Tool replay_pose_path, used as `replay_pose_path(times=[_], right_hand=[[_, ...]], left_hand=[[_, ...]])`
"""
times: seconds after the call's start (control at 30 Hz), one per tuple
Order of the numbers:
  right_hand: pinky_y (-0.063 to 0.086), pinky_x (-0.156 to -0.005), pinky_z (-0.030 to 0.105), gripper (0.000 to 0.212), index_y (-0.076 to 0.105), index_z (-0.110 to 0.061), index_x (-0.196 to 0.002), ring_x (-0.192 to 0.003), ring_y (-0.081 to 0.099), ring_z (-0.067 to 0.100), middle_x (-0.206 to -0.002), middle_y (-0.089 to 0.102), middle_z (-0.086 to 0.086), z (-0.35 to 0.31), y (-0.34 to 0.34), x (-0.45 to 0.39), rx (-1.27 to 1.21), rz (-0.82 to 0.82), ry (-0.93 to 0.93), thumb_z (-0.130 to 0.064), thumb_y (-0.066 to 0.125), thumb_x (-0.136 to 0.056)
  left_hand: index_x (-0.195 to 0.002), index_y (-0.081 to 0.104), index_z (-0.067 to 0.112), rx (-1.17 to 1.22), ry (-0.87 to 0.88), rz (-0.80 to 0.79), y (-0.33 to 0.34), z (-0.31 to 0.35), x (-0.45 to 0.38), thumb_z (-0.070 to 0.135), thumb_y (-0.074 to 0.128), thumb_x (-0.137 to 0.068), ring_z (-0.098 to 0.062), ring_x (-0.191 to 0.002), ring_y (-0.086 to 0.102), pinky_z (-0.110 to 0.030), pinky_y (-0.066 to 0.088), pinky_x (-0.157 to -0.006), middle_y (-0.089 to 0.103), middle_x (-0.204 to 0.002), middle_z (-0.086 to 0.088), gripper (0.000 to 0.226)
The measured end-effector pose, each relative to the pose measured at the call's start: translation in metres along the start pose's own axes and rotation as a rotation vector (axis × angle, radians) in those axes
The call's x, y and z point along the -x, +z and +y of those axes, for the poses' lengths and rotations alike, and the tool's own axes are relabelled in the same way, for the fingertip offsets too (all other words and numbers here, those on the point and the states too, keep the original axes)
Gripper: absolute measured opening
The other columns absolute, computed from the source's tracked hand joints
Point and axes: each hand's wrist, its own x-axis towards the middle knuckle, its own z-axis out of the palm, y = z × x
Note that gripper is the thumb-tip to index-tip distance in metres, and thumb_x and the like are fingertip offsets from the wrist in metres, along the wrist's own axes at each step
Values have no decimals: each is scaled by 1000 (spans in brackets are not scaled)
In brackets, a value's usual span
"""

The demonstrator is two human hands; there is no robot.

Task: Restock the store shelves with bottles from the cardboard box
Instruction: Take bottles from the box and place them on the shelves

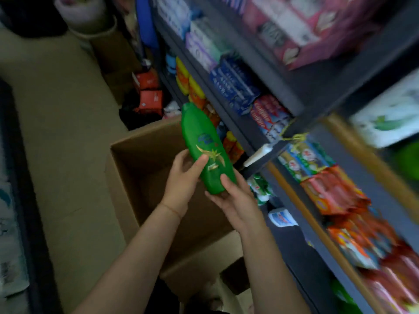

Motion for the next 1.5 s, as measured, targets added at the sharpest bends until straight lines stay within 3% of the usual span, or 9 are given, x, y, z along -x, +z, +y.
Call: replay_pose_path(times=[0.2,0.4,0.5,0.7,0.87,1.0,1.1,1.4,1.5], right_hand=[[52,-97,51,57,58,-20,-118,-112,65,27,-118,69,6,-83,-5,130,397,-84,-321,-22,84,-68],[53,-92,33,52,61,-30,-120,-106,65,7,-112,71,-10,-175,-12,241,703,97,-721,-22,85,-74],[50,-81,15,55,57,-36,-117,-99,63,-6,-105,69,-21,-208,-20,278,763,178,-829,-15,85,-74],[49,-79,12,47,64,-13,-119,-98,65,-1,-109,70,-7,-228,-41,287,729,429,-1043,-2,80,-77],[52,-91,39,52,65,-23,-116,-106,62,14,-112,67,-3,-212,-73,247,854,717,-940,-17,87,-69],[51,-87,25,49,64,-22,-115,-105,61,18,-111,66,1,-211,-79,222,850,851,-841,-19,86,-71],[40,-67,1,52,61,-17,-119,-96,59,12,-105,64,-3,-222,-74,212,846,886,-783,-15,84,-73],[45,-75,22,59,52,-18,-126,-90,57,9,-103,64,-5,-224,-75,184,928,993,-640,-18,83,-76],[52,-76,27,57,46,-18,-123,-94,63,15,-102,63,-4,-224,-78,176,925,999,-623,-16,81,-78]], left_hand=[[-117,65,12,164,266,-289,77,74,120,30,68,-84,-20,-88,71,-36,59,-80,74,-103,-7,38],[-119,65,18,35,413,-614,153,111,205,38,64,-86,-18,-104,70,-35,57,-89,75,-113,-2,38],[-123,65,21,-83,493,-775,186,138,232,65,79,-70,-21,-113,68,-36,56,-93,72,-120,-3,70],[-124,64,25,-206,580,-883,227,141,225,53,78,-67,-21,-122,61,-33,53,-97,67,-128,-2,65],[-128,64,20,-268,446,-901,233,106,192,50,74,-75,-16,-116,65,-43,51,-103,70,-125,-2,61],[-114,66,35,-367,460,-901,242,101,170,51,64,-80,7,-105,63,-25,50,-92,69,-117,13,38],[-120,66,36,-400,449,-882,247,101,146,71,63,-74,-3,-117,60,-34,50,-101,67,-124,10,58],[-96,63,42,-541,394,-911,267,95,107,62,56,-92,-5,-99,59,-52,50,-101,62,-102,18,21],[-123,61,26,-568,351,-871,273,93,104,69,55,-86,-16,-114,58,-49,49,-103,60,-114,11,57]])
